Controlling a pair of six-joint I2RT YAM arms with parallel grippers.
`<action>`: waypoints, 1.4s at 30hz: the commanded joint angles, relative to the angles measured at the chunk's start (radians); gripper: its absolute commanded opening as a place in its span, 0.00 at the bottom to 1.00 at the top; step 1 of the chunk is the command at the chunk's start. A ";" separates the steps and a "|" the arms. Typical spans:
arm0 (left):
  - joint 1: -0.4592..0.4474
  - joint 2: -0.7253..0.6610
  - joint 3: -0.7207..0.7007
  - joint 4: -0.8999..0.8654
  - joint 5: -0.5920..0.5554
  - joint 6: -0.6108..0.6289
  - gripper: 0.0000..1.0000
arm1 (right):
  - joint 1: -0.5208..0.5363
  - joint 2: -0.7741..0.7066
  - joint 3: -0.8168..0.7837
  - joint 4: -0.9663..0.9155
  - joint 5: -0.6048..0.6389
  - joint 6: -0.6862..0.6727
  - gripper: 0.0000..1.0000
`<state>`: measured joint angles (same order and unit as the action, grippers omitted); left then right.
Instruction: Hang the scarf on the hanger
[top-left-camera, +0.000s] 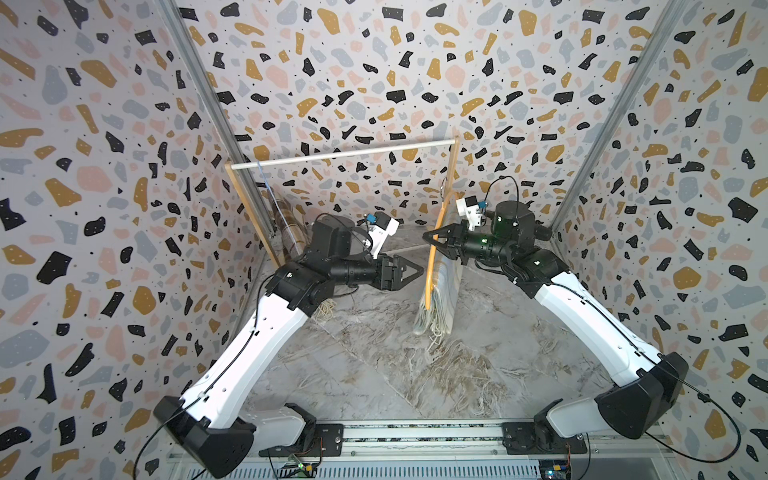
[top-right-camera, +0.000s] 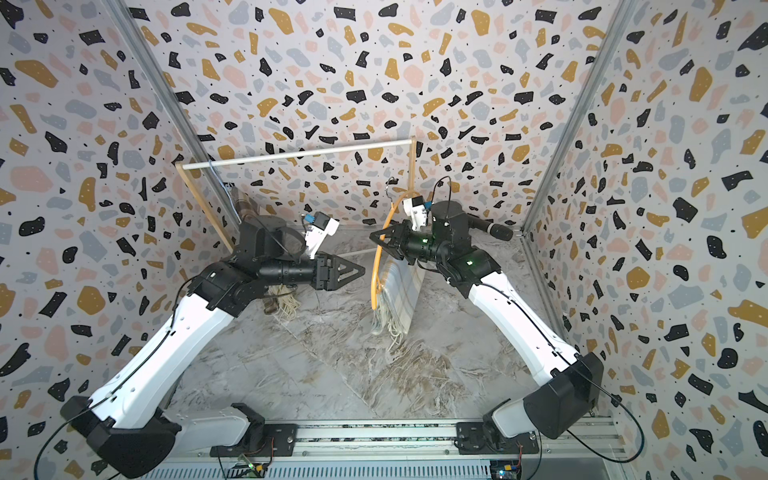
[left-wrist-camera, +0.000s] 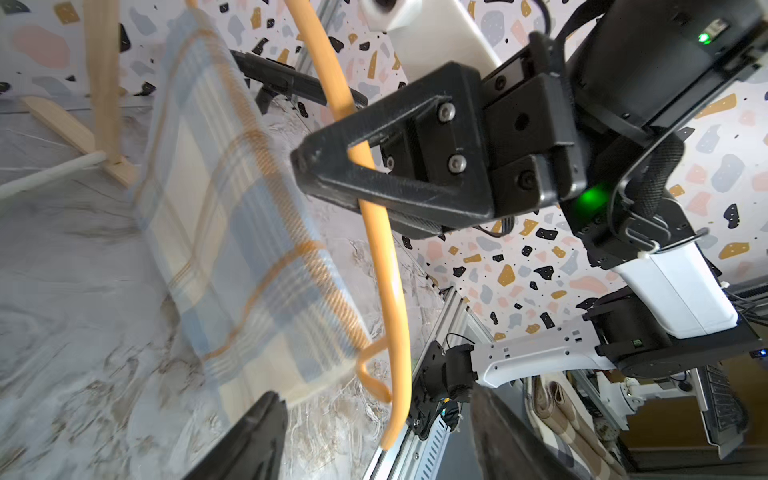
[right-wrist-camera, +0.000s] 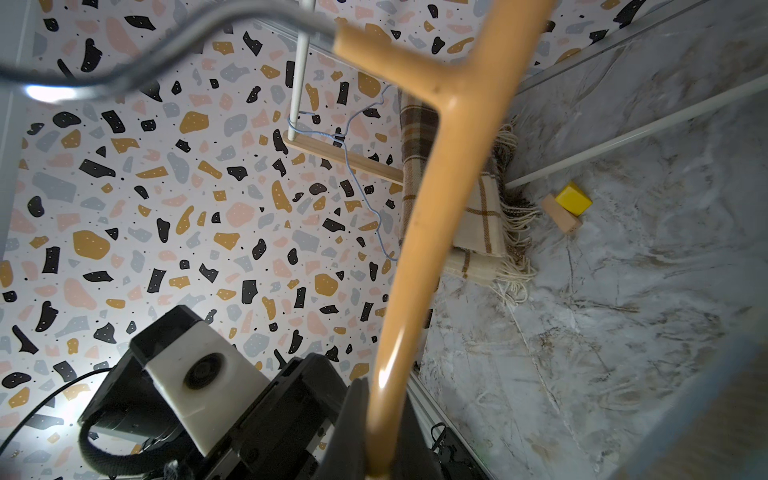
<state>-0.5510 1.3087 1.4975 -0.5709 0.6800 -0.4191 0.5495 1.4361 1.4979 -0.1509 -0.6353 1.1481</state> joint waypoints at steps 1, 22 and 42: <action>-0.040 0.040 0.057 0.071 0.014 -0.029 0.73 | -0.002 -0.036 0.065 0.082 -0.005 -0.007 0.00; -0.120 0.129 0.068 0.251 0.050 -0.240 0.03 | 0.001 -0.037 0.048 0.156 -0.006 -0.021 0.00; -0.121 0.035 0.023 0.267 -0.073 -0.288 0.00 | -0.028 -0.131 0.128 -0.228 0.081 -0.406 0.57</action>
<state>-0.6647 1.3800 1.5219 -0.3939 0.6197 -0.7227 0.5358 1.3724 1.5944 -0.3599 -0.5705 0.8242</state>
